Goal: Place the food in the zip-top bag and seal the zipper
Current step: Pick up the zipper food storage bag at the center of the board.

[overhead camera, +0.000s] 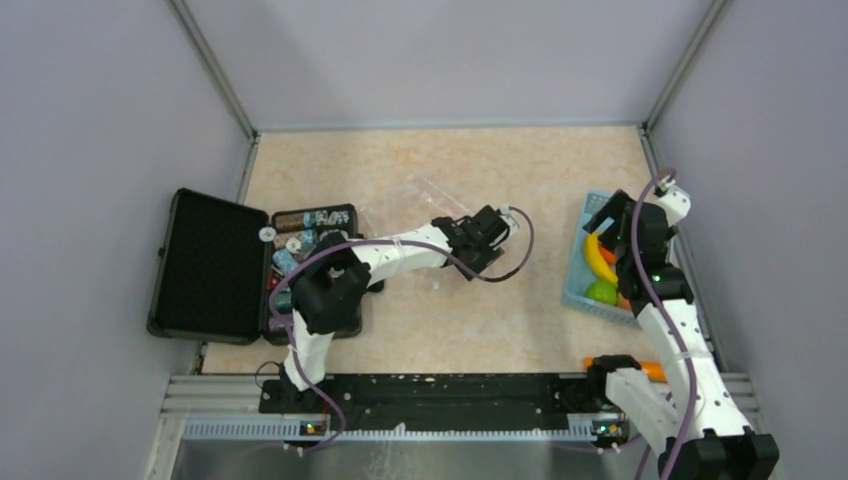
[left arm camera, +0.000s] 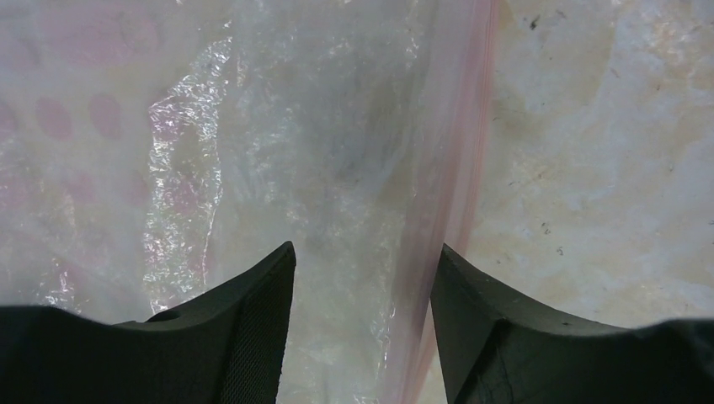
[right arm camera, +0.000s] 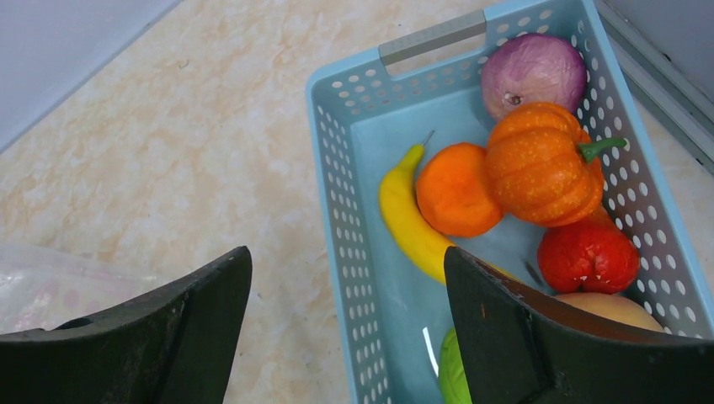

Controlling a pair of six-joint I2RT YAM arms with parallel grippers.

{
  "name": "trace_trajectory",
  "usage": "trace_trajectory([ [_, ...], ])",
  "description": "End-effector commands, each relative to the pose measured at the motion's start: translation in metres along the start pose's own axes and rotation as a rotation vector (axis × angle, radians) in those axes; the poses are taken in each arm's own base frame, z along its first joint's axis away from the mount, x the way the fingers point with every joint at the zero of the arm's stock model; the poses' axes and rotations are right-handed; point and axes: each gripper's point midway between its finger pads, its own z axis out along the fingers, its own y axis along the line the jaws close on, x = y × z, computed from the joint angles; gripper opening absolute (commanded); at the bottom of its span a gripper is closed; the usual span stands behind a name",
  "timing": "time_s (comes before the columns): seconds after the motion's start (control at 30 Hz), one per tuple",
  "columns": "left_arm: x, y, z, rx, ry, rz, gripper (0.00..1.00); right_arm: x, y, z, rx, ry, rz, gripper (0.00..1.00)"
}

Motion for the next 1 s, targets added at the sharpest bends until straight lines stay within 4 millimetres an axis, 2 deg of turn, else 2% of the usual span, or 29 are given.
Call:
trace_trajectory([
  [0.0,-0.016,0.003,-0.007,-0.021,-0.043,-0.009,0.61,0.002,0.0,-0.001,-0.009,0.003,0.004,0.83],
  [0.1,-0.028,-0.003,-0.014,0.014,-0.103,-0.028,0.56,0.006,-0.001,0.001,-0.005,0.016,0.002,0.83],
  [0.2,-0.032,0.004,-0.015,-0.033,-0.117,-0.037,0.37,0.009,-0.001,0.003,-0.005,0.028,0.006,0.83],
  [0.33,-0.028,0.01,-0.009,-0.075,-0.102,-0.011,0.32,0.016,0.001,0.006,-0.015,0.047,0.01,0.84],
  [0.37,-0.025,0.014,-0.009,-0.098,-0.09,-0.01,0.23,0.018,0.001,0.006,-0.017,0.054,0.009,0.84],
  [0.43,-0.023,0.019,-0.01,-0.123,-0.085,-0.019,0.15,0.022,0.002,0.009,-0.023,0.067,0.011,0.84],
  [0.5,-0.025,0.021,-0.014,-0.138,-0.104,-0.031,0.0,0.025,0.005,0.01,-0.033,0.082,0.013,0.84],
  [0.77,-0.051,0.029,-0.037,-0.15,-0.236,-0.103,0.0,0.04,0.002,0.013,-0.02,0.127,0.047,0.84],
  [0.97,-0.061,0.039,-0.051,-0.167,-0.311,-0.131,0.0,0.048,0.006,0.015,-0.03,0.149,0.087,0.84],
])
